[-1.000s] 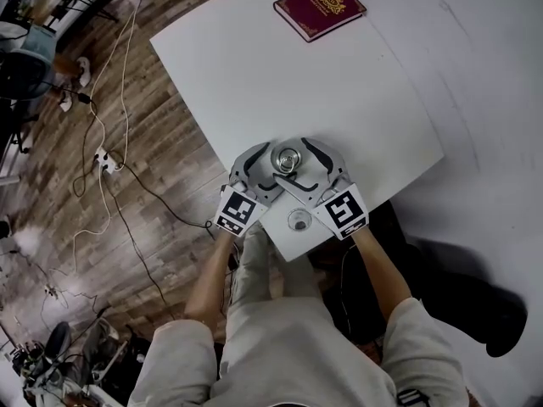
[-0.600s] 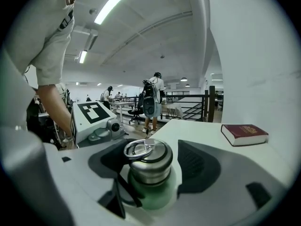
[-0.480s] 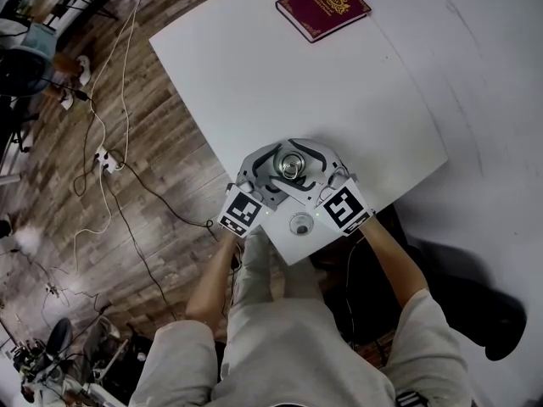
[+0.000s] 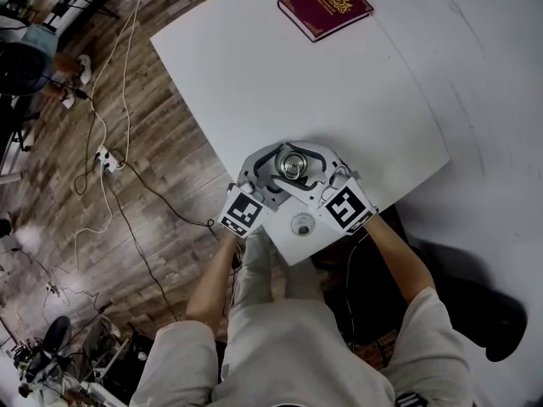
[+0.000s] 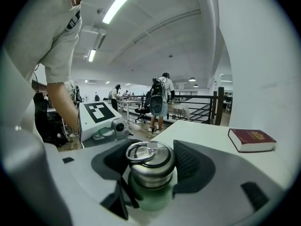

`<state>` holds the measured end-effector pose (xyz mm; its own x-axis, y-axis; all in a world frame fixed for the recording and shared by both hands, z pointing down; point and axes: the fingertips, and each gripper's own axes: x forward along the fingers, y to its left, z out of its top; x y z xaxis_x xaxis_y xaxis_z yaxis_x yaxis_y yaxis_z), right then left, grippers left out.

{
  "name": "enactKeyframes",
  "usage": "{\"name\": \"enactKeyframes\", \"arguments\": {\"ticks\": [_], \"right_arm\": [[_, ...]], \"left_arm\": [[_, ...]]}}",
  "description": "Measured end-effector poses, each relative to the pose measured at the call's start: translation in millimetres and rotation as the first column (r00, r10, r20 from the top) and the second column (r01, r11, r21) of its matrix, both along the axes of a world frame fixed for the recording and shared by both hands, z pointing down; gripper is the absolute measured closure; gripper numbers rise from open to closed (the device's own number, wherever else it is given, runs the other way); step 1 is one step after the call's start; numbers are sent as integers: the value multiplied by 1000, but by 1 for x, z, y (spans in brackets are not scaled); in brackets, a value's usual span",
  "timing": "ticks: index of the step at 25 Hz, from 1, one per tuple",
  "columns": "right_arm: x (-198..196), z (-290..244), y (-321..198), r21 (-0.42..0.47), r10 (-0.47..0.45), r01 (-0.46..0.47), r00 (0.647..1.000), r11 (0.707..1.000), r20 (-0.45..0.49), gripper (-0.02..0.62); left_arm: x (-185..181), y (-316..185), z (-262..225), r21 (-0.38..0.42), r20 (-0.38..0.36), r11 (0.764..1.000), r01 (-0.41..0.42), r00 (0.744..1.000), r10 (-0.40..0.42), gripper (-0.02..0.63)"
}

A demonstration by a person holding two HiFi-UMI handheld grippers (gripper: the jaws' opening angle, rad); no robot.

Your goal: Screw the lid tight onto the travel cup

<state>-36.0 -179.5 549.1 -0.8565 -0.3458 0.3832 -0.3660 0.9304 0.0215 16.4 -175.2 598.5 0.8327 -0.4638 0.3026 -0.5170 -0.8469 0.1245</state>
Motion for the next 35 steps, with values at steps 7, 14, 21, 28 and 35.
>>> {"name": "enactKeyframes", "arguments": {"ticks": [7, 14, 21, 28, 35], "right_arm": [[2, 0, -7, 10, 107, -107, 994, 994, 33, 322], [6, 1, -12, 33, 268, -270, 961, 962, 63, 322], [8, -2, -13, 45, 399, -404, 913, 914, 87, 322], [13, 0, -18, 53, 516, -523, 851, 851, 101, 322], [8, -4, -14, -39, 469, -471, 864, 881, 183, 202]], "left_arm": [[0, -2, 1, 2, -3, 1000, 1, 1000, -1, 261], [0, -3, 1, 6, -4, 1000, 5, 1000, -5, 261], [-2, 0, 0, 8, -7, 1000, 4, 1000, -4, 261], [-1, -1, 1, 9, -14, 1000, 11, 1000, -11, 261], [0, -1, 0, 12, -18, 1000, 9, 1000, -9, 261]]}}
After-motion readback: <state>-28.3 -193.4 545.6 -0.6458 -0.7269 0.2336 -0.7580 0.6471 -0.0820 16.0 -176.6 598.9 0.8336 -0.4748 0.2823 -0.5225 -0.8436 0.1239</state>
